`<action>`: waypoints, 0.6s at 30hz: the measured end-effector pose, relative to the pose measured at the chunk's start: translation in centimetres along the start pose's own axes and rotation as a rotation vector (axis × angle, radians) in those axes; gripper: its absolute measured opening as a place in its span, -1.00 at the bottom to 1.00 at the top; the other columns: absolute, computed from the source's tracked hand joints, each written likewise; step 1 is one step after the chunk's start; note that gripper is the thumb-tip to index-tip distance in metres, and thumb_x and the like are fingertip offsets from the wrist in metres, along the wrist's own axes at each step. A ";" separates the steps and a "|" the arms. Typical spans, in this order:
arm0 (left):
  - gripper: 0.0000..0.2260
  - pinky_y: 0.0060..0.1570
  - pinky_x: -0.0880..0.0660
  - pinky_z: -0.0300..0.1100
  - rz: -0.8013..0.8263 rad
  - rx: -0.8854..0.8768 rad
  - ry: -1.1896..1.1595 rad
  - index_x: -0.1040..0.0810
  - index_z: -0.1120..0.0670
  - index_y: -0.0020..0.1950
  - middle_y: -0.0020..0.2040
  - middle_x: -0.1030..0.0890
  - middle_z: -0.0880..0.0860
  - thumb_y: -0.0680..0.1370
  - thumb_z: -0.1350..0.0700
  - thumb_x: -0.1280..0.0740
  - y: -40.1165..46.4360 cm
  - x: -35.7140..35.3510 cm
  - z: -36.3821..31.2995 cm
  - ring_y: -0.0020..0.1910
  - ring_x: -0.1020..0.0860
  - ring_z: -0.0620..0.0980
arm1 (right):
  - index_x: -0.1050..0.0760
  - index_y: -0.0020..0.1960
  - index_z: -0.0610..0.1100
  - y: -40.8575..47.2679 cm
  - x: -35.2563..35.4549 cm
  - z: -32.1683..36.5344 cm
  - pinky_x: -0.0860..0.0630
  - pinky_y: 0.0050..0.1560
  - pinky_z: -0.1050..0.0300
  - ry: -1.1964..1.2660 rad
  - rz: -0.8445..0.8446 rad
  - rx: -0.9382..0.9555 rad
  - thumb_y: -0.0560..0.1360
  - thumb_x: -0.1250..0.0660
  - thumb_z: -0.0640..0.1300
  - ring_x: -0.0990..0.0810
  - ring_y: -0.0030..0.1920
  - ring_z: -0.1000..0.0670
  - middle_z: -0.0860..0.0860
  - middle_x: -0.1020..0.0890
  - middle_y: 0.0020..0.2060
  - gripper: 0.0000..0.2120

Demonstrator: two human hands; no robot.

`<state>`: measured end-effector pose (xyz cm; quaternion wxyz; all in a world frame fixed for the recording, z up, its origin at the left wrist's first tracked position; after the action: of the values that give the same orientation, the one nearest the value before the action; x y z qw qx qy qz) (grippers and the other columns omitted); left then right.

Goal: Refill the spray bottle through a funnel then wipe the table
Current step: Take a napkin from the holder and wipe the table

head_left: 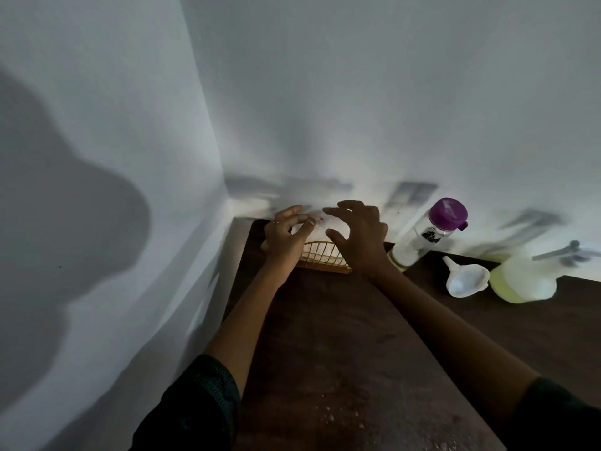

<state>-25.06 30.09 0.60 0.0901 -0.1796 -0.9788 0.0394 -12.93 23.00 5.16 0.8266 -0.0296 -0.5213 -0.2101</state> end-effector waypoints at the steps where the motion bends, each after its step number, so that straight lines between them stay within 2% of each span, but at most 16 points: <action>1: -0.90 0.31 -0.32 0.16 0.016 0.007 -0.022 -0.63 -0.30 -0.21 0.11 -0.47 -0.34 0.38 -0.15 -0.31 0.0 0.0 0.0 0.31 -0.39 -0.05 | -0.56 0.16 0.06 0.2 -0.1 0.1 -0.14 0.01 0.05 -0.012 0.007 -0.001 0.44 -0.40 -0.07 -0.33 0.26 -0.09 0.04 -0.50 0.21 -0.71; 3: -0.80 0.28 -0.38 0.12 0.028 0.054 -0.077 -0.65 -0.16 -0.01 0.18 -0.51 -0.18 0.41 -0.10 -0.32 0.0 0.1 0.1 0.27 -0.44 -0.04 | -0.61 0.00 0.04 0.5 0.0 0.4 -0.10 -0.01 0.09 0.000 -0.004 -0.022 0.43 -0.41 -0.05 -0.35 0.22 -0.06 0.09 -0.56 0.10 -0.86; 4: -0.67 0.23 -0.44 0.07 0.023 0.104 -0.105 -0.63 -0.11 0.07 0.20 -0.53 -0.07 0.37 -0.17 -0.32 0.0 0.1 0.2 0.22 -0.48 -0.03 | -0.61 -0.07 0.03 0.6 0.1 0.5 -0.09 -0.03 0.10 0.014 -0.015 -0.032 0.44 -0.40 -0.06 -0.36 0.19 -0.04 0.11 -0.59 0.04 -0.93; 5: -0.55 0.12 -0.50 -0.02 0.002 0.171 -0.118 -0.60 -0.12 0.10 0.21 -0.54 0.00 0.29 -0.26 -0.29 -0.1 0.1 0.3 0.18 -0.50 -0.02 | -0.60 -0.11 0.02 0.6 0.3 0.6 -0.07 -0.04 0.11 0.029 -0.022 -0.039 0.44 -0.40 -0.06 -0.37 0.17 -0.03 0.13 -0.60 -0.02 -0.96; 7: -0.45 -0.05 -0.52 -0.14 -0.019 0.272 -0.106 -0.57 -0.17 0.07 0.22 -0.53 0.07 0.20 -0.39 -0.19 0.0 0.0 0.6 0.17 -0.50 0.03 | -0.59 -0.12 0.00 0.5 0.5 0.7 -0.05 -0.03 0.12 0.063 -0.011 -0.048 0.45 -0.39 -0.06 -0.38 0.15 0.00 0.16 -0.60 -0.10 -0.97; 11: -0.32 0.25 -0.40 0.10 -0.030 0.331 0.073 -0.53 -0.06 0.18 0.29 -0.47 0.11 0.35 -0.50 -0.04 0.0 -0.1 2.0 0.24 -0.43 0.13 | -0.56 -0.10 -0.02 0.5 1.4 0.9 -0.11 0.00 0.10 0.140 -0.012 -0.043 0.49 -0.35 -0.05 -0.48 0.06 0.08 0.21 -0.54 -0.22 -0.94; 12: -0.31 0.28 -0.37 0.14 -0.029 0.342 0.081 -0.53 -0.05 0.15 0.30 -0.46 0.11 0.35 -0.51 -0.01 -0.1 -0.1 2.3 0.25 -0.43 0.14 | -0.55 -0.11 -0.01 0.5 1.8 1.0 -0.14 0.01 0.09 0.162 -0.019 -0.045 0.50 -0.34 -0.04 -0.52 0.01 0.11 0.20 -0.57 -0.23 -0.94; 15: -0.57 0.31 -0.31 0.19 -0.025 0.344 0.106 -0.45 -0.18 -0.16 0.27 -0.47 0.14 0.47 -0.44 0.03 -0.5 0.2 2.3 0.25 -0.43 0.17 | -0.53 -0.14 -0.01 0.7 2.7 1.0 -0.23 0.10 0.06 0.245 -0.017 -0.065 0.50 -0.34 -0.03 -0.59 -0.08 0.15 0.16 -0.64 -0.24 -0.92; 16: -0.58 0.32 -0.30 0.19 -0.014 0.340 0.107 -0.43 -0.20 -0.20 0.26 -0.48 0.14 0.47 -0.44 0.04 -0.4 0.2 2.4 0.26 -0.43 0.17 | -0.53 -0.14 -0.01 0.8 2.9 1.0 -0.29 0.13 0.02 0.269 -0.017 -0.069 0.50 -0.34 -0.03 -0.59 -0.10 0.14 0.16 -0.64 -0.26 -0.92; 18: -0.42 0.33 -0.27 0.18 -0.005 0.339 0.116 -0.51 -0.19 -0.15 0.28 -0.50 0.10 0.35 -0.55 0.11 -0.4 0.1 2.9 0.29 -0.42 0.15 | -0.52 -0.15 -0.03 1.0 3.4 0.9 -0.42 0.11 -0.06 0.327 -0.028 -0.083 0.49 -0.35 -0.06 -0.61 -0.16 0.13 0.15 -0.64 -0.31 -0.93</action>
<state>-25.81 29.61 -2.22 0.1754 -0.1613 -0.9518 0.1930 -12.03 23.11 8.69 0.8954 -0.0220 -0.3711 -0.2452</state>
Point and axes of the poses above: each hand's wrist, its own y-axis towards the middle knuckle, its own x-axis out of the back of the hand, z = x × y, the point moved 2 cm from there along y, towards the middle knuckle
